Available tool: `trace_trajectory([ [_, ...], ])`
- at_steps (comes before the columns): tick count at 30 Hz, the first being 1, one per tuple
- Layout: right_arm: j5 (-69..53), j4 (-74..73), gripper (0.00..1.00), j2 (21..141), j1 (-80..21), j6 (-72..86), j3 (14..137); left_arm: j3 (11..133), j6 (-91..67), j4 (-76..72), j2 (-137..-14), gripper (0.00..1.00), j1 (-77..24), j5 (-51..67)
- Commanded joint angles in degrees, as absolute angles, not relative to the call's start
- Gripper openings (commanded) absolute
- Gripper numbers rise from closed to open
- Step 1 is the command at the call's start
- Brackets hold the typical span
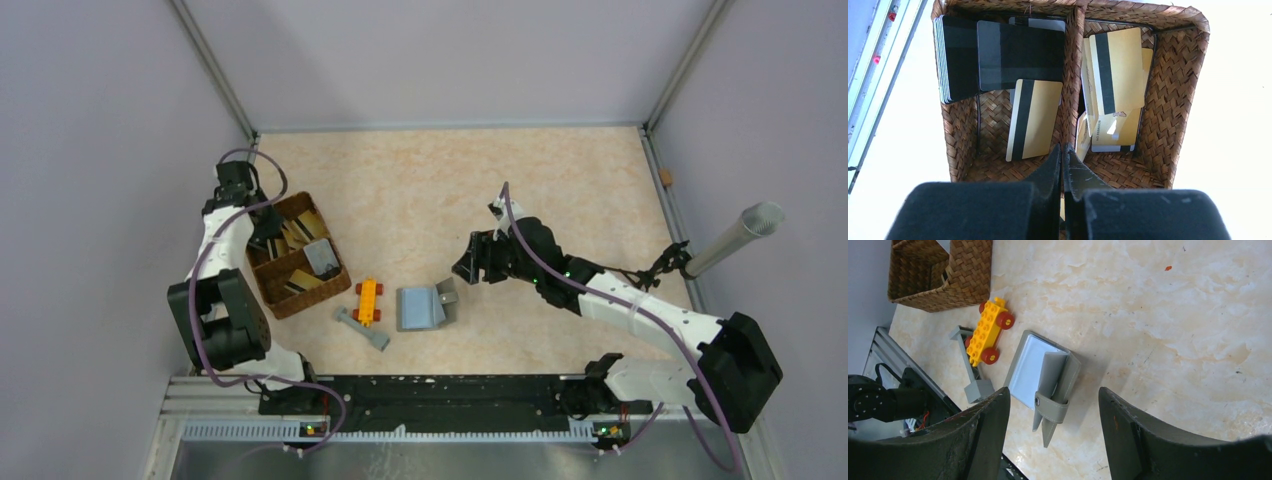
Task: Put the credit cards into the card holder
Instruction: Pick up the credit card from the storage box.
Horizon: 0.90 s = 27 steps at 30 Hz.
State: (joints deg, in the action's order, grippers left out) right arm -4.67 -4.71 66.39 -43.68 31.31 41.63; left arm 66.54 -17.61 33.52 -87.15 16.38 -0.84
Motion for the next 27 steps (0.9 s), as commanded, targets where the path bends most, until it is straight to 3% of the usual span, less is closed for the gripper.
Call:
trace_trajectory([
  [1, -5.1, -2.81, 0.65, 65.97, -43.15, 31.72, 41.49, 68.03, -16.57, 33.66, -87.08, 0.0, 16.26, -0.33],
  [6, -4.92, -2.9, 0.64, 65.7, -43.15, 31.72, 41.16, 68.12, -16.26, 32.74, -87.8, 0.04, 16.25, 5.57],
  [13, -4.92, -2.81, 0.65, 65.35, -43.16, 31.72, 40.96, 69.04, -16.17, 34.71, -89.8, 0.21, 16.26, 2.01],
  [27, -4.87, -2.92, 0.65, 64.17, -42.9, 31.72, 40.35, 69.7, -15.47, 35.1, -93.21, 0.41, 16.26, 4.84],
])
